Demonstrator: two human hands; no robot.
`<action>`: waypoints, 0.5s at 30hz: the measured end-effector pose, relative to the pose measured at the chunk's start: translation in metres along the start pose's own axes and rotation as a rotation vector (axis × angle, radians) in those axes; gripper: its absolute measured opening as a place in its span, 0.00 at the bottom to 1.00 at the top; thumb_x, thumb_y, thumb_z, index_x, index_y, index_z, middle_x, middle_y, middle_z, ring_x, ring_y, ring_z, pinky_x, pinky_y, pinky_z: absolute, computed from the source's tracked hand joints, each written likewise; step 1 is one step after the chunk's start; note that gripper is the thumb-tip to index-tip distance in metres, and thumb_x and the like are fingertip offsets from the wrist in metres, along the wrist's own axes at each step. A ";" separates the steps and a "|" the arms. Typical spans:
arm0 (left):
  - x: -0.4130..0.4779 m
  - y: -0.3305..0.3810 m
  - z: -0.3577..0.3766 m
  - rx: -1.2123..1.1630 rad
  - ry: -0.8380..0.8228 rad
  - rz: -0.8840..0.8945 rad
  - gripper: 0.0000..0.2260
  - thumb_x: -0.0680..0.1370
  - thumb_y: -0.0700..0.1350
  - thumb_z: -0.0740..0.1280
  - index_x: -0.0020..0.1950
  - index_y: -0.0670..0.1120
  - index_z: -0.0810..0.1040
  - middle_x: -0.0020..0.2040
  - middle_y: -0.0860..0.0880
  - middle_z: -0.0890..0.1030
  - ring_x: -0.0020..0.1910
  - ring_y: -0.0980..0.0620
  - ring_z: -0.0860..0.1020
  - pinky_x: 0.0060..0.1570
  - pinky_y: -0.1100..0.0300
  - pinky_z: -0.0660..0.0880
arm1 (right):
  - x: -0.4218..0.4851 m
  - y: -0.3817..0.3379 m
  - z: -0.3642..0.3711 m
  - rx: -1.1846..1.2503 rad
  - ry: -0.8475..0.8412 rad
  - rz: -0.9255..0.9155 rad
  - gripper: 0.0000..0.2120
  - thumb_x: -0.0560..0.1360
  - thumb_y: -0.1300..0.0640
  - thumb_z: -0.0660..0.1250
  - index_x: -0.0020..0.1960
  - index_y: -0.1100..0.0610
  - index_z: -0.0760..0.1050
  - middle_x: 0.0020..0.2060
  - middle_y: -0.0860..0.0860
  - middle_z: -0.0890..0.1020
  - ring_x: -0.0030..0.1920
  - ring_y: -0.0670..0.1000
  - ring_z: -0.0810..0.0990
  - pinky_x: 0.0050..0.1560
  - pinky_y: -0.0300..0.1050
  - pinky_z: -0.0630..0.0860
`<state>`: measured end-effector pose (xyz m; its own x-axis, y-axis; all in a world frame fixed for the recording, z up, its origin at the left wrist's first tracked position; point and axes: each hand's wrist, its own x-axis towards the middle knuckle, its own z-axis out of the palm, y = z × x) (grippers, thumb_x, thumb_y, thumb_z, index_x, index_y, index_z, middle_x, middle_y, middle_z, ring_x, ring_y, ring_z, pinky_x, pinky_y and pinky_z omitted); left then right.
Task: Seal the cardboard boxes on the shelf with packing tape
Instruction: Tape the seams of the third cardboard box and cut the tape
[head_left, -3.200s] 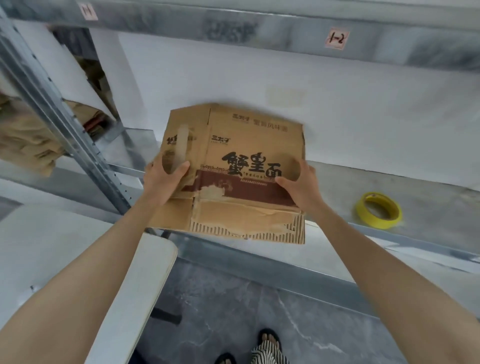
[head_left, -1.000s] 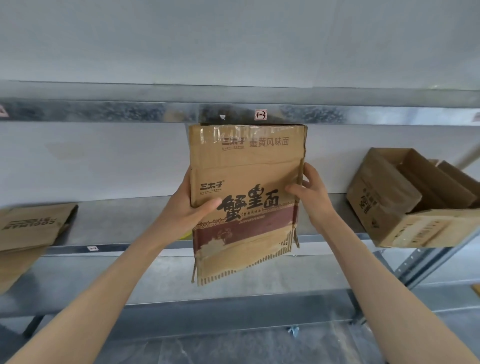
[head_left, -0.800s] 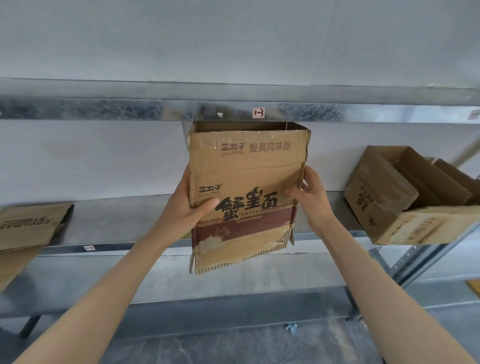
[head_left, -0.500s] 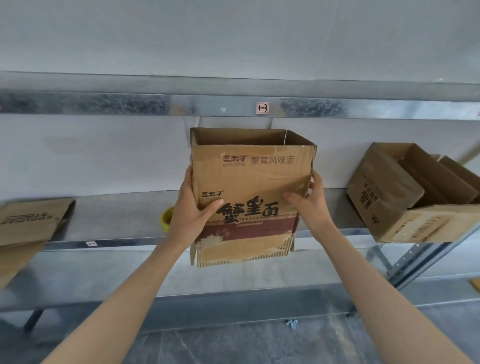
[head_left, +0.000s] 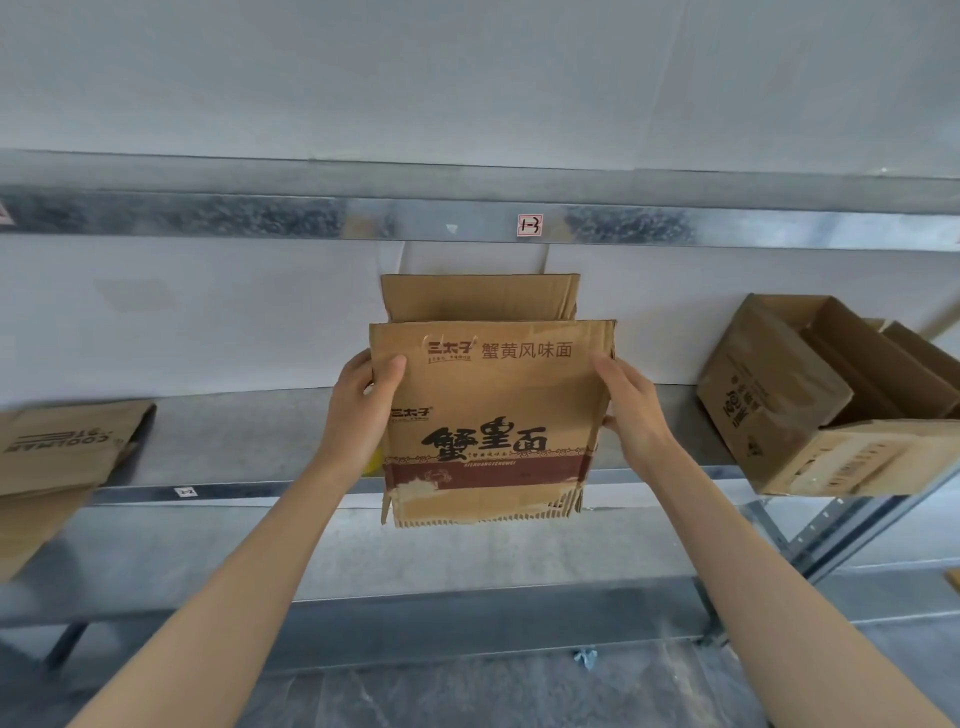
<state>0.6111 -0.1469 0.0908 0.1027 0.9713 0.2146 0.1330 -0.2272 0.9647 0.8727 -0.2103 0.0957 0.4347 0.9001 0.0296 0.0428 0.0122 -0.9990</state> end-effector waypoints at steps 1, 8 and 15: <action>0.001 0.000 0.000 0.008 -0.002 0.001 0.07 0.80 0.55 0.60 0.53 0.57 0.76 0.61 0.55 0.74 0.55 0.58 0.76 0.43 0.65 0.73 | 0.002 0.001 0.001 -0.013 0.047 -0.005 0.11 0.78 0.42 0.60 0.46 0.46 0.77 0.42 0.41 0.80 0.45 0.44 0.78 0.39 0.38 0.73; 0.015 -0.002 0.014 0.046 0.100 -0.057 0.25 0.80 0.46 0.62 0.75 0.53 0.56 0.60 0.58 0.69 0.51 0.59 0.74 0.43 0.66 0.72 | 0.018 0.006 0.003 -0.099 0.171 -0.093 0.17 0.79 0.53 0.62 0.68 0.52 0.66 0.55 0.48 0.74 0.47 0.43 0.75 0.38 0.33 0.71; 0.046 0.001 0.015 0.030 0.094 -0.133 0.28 0.80 0.40 0.59 0.76 0.55 0.52 0.68 0.50 0.66 0.61 0.50 0.72 0.48 0.60 0.74 | 0.036 0.001 0.014 -0.125 0.183 -0.116 0.16 0.80 0.56 0.61 0.67 0.53 0.67 0.55 0.48 0.74 0.49 0.46 0.75 0.39 0.35 0.72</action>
<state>0.6312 -0.1031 0.0993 -0.0103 0.9949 0.1004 0.1685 -0.0973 0.9809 0.8756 -0.1713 0.0955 0.5753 0.8020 0.1610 0.2084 0.0466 -0.9769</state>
